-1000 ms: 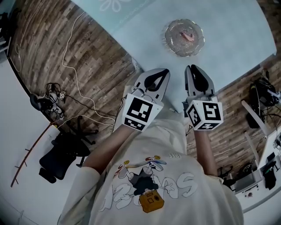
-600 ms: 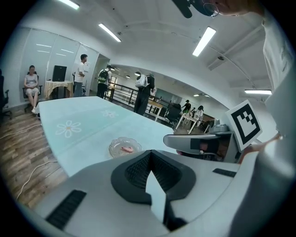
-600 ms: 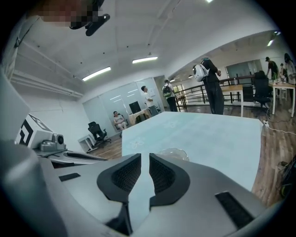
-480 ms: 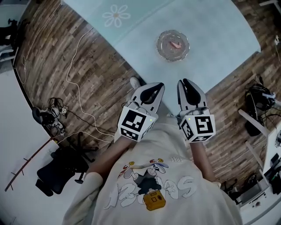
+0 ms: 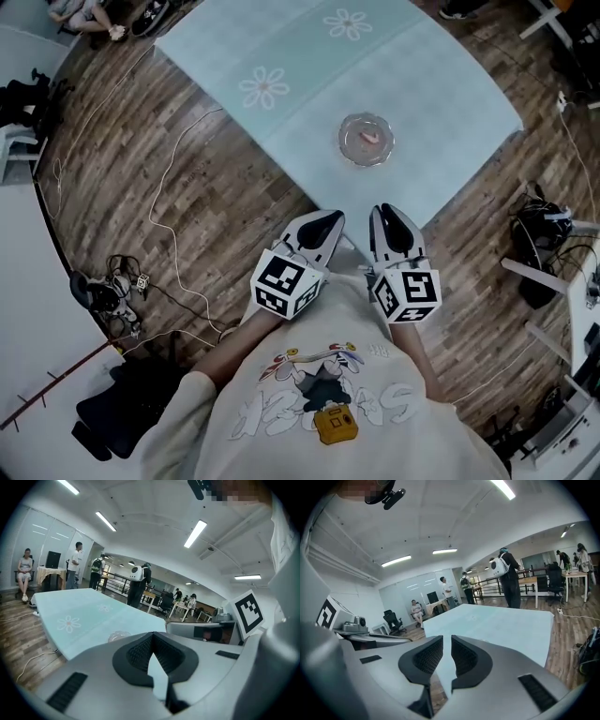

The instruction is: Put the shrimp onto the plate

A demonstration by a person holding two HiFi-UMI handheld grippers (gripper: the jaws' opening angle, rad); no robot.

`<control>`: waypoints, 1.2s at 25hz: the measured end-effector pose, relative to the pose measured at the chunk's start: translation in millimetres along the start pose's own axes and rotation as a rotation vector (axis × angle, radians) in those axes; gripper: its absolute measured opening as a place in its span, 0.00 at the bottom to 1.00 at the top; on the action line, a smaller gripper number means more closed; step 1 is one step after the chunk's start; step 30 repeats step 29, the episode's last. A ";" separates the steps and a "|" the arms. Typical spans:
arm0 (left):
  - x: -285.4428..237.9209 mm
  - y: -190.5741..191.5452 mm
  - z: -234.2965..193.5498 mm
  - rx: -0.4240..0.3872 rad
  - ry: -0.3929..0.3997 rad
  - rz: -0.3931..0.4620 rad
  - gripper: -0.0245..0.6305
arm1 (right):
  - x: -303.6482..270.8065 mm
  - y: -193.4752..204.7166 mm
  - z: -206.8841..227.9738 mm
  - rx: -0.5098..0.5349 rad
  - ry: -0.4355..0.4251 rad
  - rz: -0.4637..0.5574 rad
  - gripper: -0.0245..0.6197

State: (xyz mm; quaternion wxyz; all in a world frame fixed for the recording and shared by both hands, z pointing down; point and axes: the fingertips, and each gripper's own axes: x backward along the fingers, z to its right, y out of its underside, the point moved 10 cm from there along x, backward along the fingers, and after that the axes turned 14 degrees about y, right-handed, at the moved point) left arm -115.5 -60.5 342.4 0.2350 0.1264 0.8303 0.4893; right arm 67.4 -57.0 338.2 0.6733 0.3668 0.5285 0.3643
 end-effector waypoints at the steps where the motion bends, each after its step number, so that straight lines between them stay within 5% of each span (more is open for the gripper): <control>1: 5.4 -2.0 0.2 -0.005 0.012 0.007 0.05 | 3.9 -0.8 -8.3 0.006 0.000 0.008 0.15; 22: 75.5 -10.7 -25.7 -0.072 0.065 0.057 0.05 | 22.9 12.9 -98.8 0.072 0.047 0.031 0.11; 30: 112.8 10.8 -22.9 -0.051 0.073 -0.009 0.05 | 38.9 41.7 -131.9 0.024 0.054 -0.019 0.11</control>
